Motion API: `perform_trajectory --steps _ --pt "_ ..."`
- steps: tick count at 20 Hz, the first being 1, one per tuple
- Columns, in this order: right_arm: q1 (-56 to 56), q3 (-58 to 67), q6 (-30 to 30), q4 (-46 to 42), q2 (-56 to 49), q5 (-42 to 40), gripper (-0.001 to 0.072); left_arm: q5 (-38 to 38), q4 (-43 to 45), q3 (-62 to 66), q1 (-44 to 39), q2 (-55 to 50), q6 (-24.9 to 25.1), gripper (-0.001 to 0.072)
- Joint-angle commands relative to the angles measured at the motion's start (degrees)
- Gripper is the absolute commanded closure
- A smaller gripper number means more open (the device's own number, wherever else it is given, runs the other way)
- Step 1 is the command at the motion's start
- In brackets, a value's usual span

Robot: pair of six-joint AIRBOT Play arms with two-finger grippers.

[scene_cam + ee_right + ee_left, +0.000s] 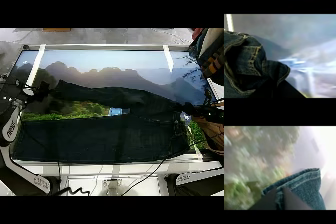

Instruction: Fold the clothes and pants, and hang the long-sleeved shirts on hangers.

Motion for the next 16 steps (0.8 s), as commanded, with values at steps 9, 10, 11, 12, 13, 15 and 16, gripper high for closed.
perform_trajectory --steps 9,10,11,12,13,15,16 --pt "0.04 2.75 0.07 10.75 0.2 -0.83 0.0687 -2.45 -0.68 12.46 -1.11 6.25 16.96 0.0694" --pt "0.04 3.56 0.09 11.69 0.2 -0.76 0.0688 -3.26 -0.66 14.97 -1.11 7.15 19.21 0.0695" --pt "0.04 4.13 0.66 12.07 0.26 -0.76 0.0688 -3.82 -0.66 16.92 -1.09 8.17 21.51 0.0694" --pt "0.04 4.5 1.07 12.04 0.44 -0.76 0.0688 -3.89 -0.68 17.94 -1.09 9.4 22.88 0.0694" --pt "0.04 4.5 1.07 12.02 0.85 -0.81 0.0687 -3.89 -0.66 18.23 -1.09 10.97 24.15 0.0694" --pt "0.04 4.5 1.07 11.98 1.51 -0.37 0.0688 -6.4 1.62 18.23 -1.09 14.14 26.21 0.0694" --pt "0.04 4.5 1.07 11.91 1.86 -0.42 0.0688 -8.87 4.44 18.23 -0.98 15.65 26.21 0.0694"
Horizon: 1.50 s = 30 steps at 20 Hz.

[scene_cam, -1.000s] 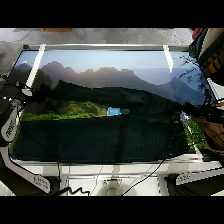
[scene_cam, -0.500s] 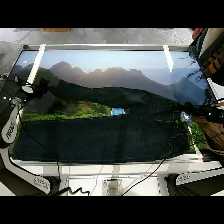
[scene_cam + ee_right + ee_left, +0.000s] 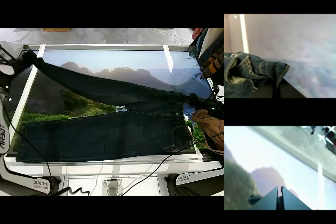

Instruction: Fold the clothes and pants, and hang the long-sleeved shirts on hangers.

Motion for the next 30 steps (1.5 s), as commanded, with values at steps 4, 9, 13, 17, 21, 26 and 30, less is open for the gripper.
perform_trajectory --steps 4,9,13,17,21,26,30 --pt "0.02 0.42 0.28 0.57 1.68 -0.17 0.0688 -18.67 16.24 1.46 0.04 11.41 3.67 0.0695" --pt "0.02 0.42 0.26 -1.57 1.7 -0.24 0.0688 -39.91 30.64 1.4 0.02 19.47 -4.39 0.0698" --pt "0.02 0.42 0.28 -2.03 1.7 -0.28 0.0688 -52.19 30.03 1.25 -0.7 9.07 -3.91 0.0695" --pt "0.02 0.42 0.28 -2.82 1.7 -2.82 0.0688 -35.58 22.12 1.25 -3.63 -5.07 -3.93 0.0693" --pt "0.02 0.42 0.26 -2.86 1.68 -4.33 0.0687 -18.97 17.22 1.27 -5.44 -12.37 -3.96 0.0423" --pt "0.02 0.42 0.26 -5.03 1.7 -4.68 0.0688 -24.98 17.49 1.33 -2.23 -10.05 -11.58 0.0013" --pt "0.02 0.42 0.26 -5.68 1.7 -4.48 0.0688 -45.27 21.94 1.29 3.96 -8.79 -18.56 0.0183"
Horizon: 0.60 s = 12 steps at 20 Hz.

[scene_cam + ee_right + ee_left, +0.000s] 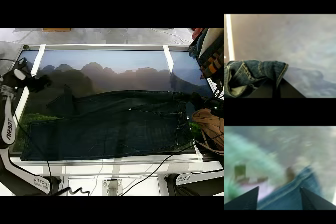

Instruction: Fold the clothes and pants, and hang the long-sleeved shirts on hangers.

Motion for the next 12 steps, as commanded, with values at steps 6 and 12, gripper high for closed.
perform_trajectory --steps 6,12 --pt "0.02 0.07 0.0 -2.58 0.04 0.52 0.0688 -11.61 4.61 -12.07 3.52 6.49 -0.92 0.0229" --pt "0.02 0.07 0.04 -2.6 0.02 0.48 0.0687 0.2 1.01 -22.29 3.39 6.58 -1.73 0.0228"
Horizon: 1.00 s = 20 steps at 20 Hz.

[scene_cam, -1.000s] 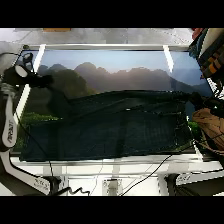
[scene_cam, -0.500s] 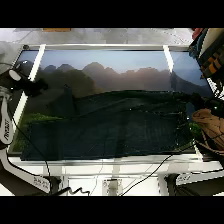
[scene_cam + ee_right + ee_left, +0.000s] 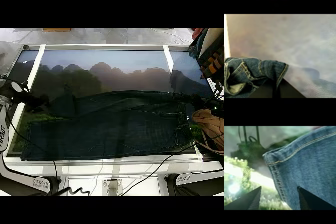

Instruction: Fold the clothes and pants, and hang the long-sleeved shirts on hangers.

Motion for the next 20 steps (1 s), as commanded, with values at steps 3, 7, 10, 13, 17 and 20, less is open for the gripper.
perform_trajectory --steps 3,7,10,13,17,20 --pt "0.02 0.07 0.09 -0.2 0.02 0.17 0.0688 14.34 -5.03 -6.99 0.0 0.09 -0.35 0.0228" --pt "0.02 0.07 0.09 0.24 0.04 0.09 0.0687 21.09 -12.11 -7.17 -0.68 -2.03 -0.33 0.0483" --pt "0.39 0.07 0.09 1.01 0.04 0.04 0.0688 29.77 -18.21 -6.67 -1.16 -1.42 -0.02 0.0694" --pt "1.57 0.07 0.11 1.79 0.04 -1.01 0.0688 33.29 -19.26 -3.28 -1.16 0.98 0.76 0.0695" --pt "2.99 0.07 4.72 2.14 0.04 -7.76 0.0688 33.46 -12.61 0.07 1.07 8.09 0.7 0.0696" --pt "4.9 0.07 6.19 2.12 0.04 -11.1 0.0688 27.52 -5.77 0.04 3.17 12.24 -1.44 0.0695"
